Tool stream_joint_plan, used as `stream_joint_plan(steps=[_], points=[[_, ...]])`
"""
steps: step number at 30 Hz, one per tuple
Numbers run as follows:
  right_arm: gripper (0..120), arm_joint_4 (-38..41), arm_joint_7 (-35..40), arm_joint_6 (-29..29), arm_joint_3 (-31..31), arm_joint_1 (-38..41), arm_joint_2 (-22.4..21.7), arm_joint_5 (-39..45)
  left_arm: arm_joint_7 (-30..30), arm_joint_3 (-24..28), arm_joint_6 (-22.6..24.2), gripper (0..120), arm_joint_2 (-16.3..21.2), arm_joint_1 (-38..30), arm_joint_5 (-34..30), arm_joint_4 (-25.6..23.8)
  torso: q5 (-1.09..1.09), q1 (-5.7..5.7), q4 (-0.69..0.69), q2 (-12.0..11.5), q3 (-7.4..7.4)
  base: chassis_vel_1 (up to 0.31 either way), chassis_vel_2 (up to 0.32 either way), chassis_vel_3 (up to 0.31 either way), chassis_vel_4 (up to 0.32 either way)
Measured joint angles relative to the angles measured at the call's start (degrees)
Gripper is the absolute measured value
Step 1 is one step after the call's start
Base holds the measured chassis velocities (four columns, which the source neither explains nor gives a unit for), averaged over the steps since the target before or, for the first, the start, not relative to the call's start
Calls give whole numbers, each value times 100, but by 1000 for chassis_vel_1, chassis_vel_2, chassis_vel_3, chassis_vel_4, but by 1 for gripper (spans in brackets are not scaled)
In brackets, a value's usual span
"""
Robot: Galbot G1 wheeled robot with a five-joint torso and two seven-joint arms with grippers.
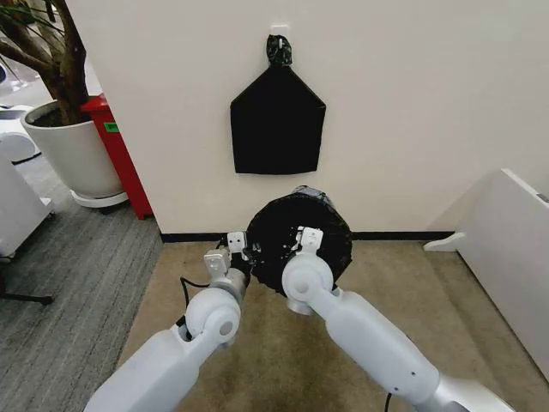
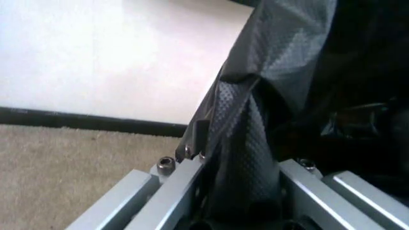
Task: Place the garbage bag over the trash bin.
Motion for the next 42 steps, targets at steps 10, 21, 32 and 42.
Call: stream_joint_plan(steps=[10,21,32,42], points=[[0,862,311,110,-66,129,-173,444,127,-69,-21,0,-23,69,171,80,1,0,-1,0,-1,0,0,0,0],[0,-387,-320,140,251,235,333,20,128,-112,-35,0,46,231,142,-145,1,0,-1,0,0,0,0,0,0],[0,-884,-578,221,348,428,682,-234,144,-214,-24,0,113,449,120,-332,0,0,0,0,0,0,0,0,0],[0,48,23,294,82,263,401,349,166,-339,-31,0,103,445,127,-168,1,0,0,1,0,0,0,0,0]])
